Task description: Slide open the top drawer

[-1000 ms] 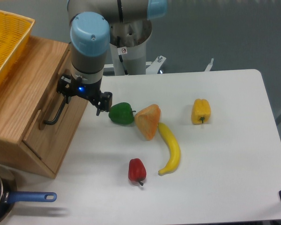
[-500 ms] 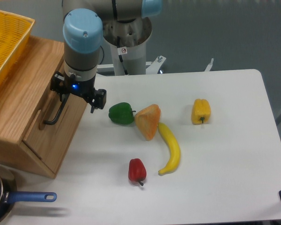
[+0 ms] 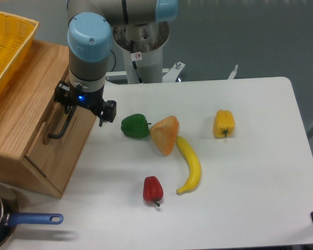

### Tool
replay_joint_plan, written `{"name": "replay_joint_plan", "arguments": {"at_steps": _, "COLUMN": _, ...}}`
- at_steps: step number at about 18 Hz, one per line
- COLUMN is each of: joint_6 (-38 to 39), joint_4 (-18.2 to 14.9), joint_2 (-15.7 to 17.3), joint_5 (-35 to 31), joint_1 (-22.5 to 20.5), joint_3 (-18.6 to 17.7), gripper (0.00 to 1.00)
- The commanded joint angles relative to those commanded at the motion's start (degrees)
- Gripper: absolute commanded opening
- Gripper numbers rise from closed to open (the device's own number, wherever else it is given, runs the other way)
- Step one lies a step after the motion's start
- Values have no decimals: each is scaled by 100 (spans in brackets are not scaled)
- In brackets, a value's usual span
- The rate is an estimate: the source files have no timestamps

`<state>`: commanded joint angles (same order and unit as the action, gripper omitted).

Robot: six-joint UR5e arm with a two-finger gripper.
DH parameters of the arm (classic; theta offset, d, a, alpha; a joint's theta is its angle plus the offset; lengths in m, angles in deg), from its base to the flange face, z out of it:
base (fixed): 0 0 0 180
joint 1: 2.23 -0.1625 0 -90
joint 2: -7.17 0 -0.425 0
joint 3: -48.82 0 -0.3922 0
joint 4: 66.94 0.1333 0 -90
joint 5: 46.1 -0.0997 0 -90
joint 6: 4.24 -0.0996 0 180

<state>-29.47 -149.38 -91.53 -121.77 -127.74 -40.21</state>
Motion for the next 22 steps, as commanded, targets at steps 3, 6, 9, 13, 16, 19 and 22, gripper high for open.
{"name": "replay_joint_plan", "arguments": {"at_steps": 3, "joint_6": -18, "joint_4": 0, "joint_2": -18, "joint_5": -18, "joint_1": 9, "joint_3": 0, "gripper": 100}}
{"name": "replay_joint_plan", "arguments": {"at_steps": 6, "joint_6": -18, "joint_4": 0, "joint_2": -9, "joint_5": -26, "joint_1": 9, "joint_3": -61, "gripper": 100}}
{"name": "replay_joint_plan", "arguments": {"at_steps": 9, "joint_6": -18, "joint_4": 9, "joint_2": -9, "joint_5": -18, "joint_1": 44, "joint_3": -70, "gripper": 100}}
{"name": "replay_joint_plan", "arguments": {"at_steps": 13, "joint_6": -18, "joint_4": 9, "joint_2": -18, "joint_5": -18, "joint_1": 44, "joint_3": -70, "gripper": 100}}
{"name": "replay_joint_plan", "arguments": {"at_steps": 16, "joint_6": -26, "joint_4": 26, "joint_2": -35, "joint_5": -26, "joint_1": 44, "joint_3": -53, "gripper": 100}}
{"name": "replay_joint_plan", "arguments": {"at_steps": 19, "joint_6": -53, "joint_4": 35, "joint_2": -88, "joint_5": -35, "joint_1": 44, "joint_3": -9, "gripper": 100}}
{"name": "replay_joint_plan", "arguments": {"at_steps": 22, "joint_6": -70, "joint_4": 53, "joint_2": -149, "joint_5": -44, "joint_1": 35, "joint_3": 17, "gripper": 100}}
